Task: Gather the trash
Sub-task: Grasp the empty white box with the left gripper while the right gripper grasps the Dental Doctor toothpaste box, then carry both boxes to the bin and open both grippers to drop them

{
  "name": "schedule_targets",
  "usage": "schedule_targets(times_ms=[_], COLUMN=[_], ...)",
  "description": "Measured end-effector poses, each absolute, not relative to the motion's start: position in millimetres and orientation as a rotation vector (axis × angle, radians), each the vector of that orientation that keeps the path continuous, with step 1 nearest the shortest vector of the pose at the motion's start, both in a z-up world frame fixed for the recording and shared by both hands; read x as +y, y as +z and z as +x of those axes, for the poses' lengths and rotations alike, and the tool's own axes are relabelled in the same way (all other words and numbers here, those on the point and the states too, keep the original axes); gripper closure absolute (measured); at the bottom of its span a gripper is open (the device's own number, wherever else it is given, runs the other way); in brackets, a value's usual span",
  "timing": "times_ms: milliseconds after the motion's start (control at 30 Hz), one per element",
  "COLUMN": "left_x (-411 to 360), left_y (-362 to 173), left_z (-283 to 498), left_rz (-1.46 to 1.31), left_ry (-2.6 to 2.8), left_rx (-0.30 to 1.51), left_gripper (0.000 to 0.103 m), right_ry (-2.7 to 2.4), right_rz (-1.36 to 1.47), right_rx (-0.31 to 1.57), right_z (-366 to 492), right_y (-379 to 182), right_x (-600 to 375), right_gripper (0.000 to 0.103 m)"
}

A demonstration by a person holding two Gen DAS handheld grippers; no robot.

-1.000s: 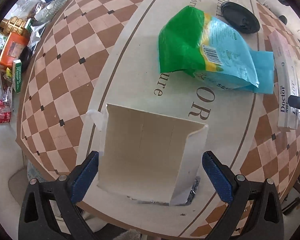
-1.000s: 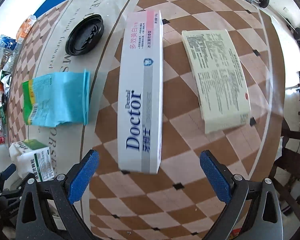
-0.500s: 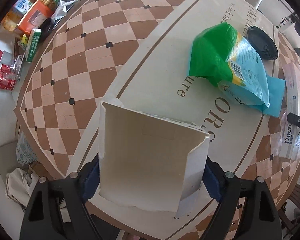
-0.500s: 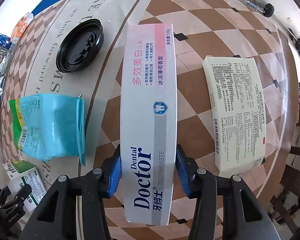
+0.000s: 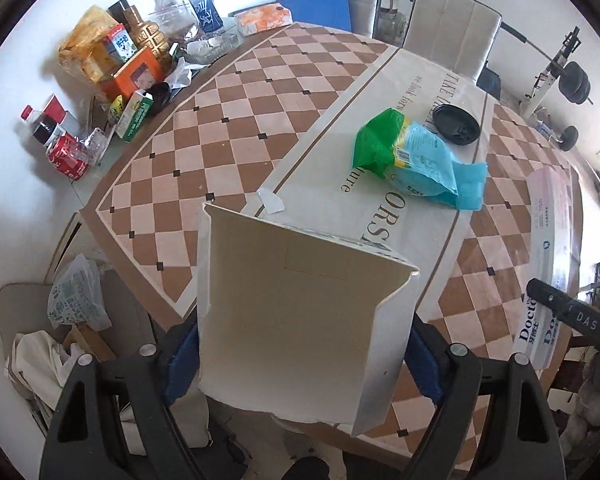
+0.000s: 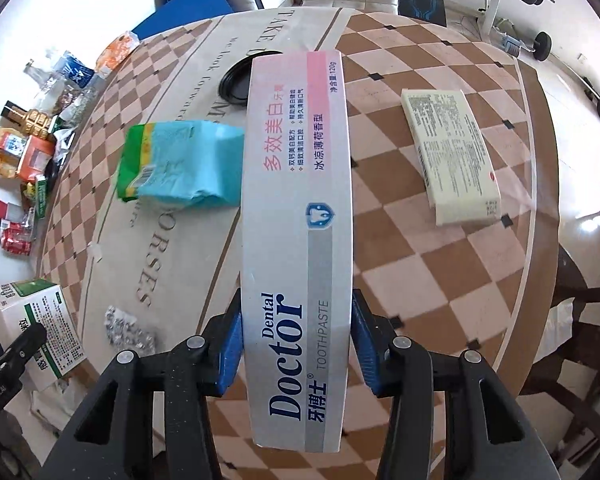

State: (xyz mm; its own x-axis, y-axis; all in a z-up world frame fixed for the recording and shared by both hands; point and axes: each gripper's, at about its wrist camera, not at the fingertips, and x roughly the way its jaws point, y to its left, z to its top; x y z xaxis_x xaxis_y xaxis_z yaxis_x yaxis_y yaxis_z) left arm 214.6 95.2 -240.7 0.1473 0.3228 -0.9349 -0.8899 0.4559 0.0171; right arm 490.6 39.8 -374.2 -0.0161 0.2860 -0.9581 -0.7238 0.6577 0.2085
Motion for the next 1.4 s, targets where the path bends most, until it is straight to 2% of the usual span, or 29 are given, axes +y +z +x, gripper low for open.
schedule_targets(times_ms=[333,500,667,967,1300,1400], left_x=[9,-35,-63,-62,-31,-28], left_y=[-237,-267,-318,-443,-642,-690], left_z=[130,89,57,38,57,57], left_rz=[-0.676,-0.708,-0.787,-0.982,-1.166,-1.191], left_ry=[0.933,0.919,0.914,0.905,0.789,0.753], left_rx=[1.017,1.075,1.174,1.32,1.408,1.444], left_gripper=[0.017,0.017,0.018,0.018,0.017,0.014], right_ry=[0.943,1.002,1.024,1.025,0.959,0.936], right_rz=[-0.36,-0.397,-0.478,-0.691,-0.788,-0.824], right_rx=[1.355,1.377,1.447,1.614,1.831,1.866], right_z=[351,281,227,167,159,161], right_y=[-336,-342,-380,-508,-730,-790], right_x=[-74,-125,-160,-181,-160,-151], right_gripper=[0.053,0.053,0.053,0.053,0.053,0.053])
